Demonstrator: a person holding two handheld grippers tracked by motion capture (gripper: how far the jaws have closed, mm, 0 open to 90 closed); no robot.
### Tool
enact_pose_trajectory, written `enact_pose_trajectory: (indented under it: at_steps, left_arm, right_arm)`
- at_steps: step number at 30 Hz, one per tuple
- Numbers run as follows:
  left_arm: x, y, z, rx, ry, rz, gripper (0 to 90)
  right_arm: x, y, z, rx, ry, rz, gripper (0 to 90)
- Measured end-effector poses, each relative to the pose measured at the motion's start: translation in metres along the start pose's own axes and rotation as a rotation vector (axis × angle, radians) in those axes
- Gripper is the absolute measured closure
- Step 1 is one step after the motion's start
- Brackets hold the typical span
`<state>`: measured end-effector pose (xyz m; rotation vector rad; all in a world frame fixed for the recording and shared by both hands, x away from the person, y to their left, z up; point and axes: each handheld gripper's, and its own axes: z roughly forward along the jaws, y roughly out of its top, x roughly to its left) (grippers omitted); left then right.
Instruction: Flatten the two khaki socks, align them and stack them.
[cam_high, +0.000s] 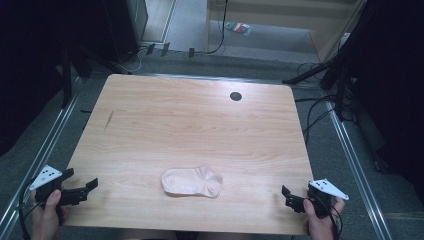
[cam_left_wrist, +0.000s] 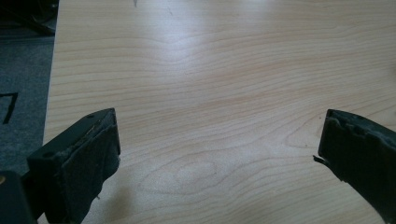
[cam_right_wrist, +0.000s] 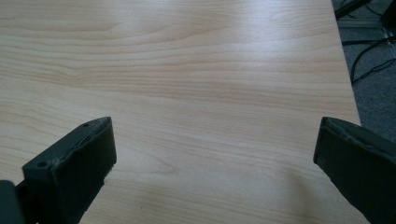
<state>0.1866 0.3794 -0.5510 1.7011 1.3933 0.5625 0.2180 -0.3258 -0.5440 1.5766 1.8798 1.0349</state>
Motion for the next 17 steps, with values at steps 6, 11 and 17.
enact_pose_trajectory:
  at_steps: [6, 11, 17]
  left_arm:
    - [-0.0031, 0.0004, 0.0043, 0.02, 0.0, 0.022, 0.0]
    - [-0.002, 0.0003, 0.0051, 0.023, -0.001, 0.015, 0.0]
    - [-0.0037, 0.0008, 0.0074, 0.038, 0.011, 0.028, 0.0]
  right_arm:
    - [-0.0034, -0.0015, 0.0014, -0.003, 0.02, 0.029, 0.0]
    - [-0.0028, -0.0014, 0.0042, 0.012, 0.018, 0.016, 0.0]
    - [-0.0021, -0.0013, 0.0049, 0.025, 0.011, 0.016, 0.0]
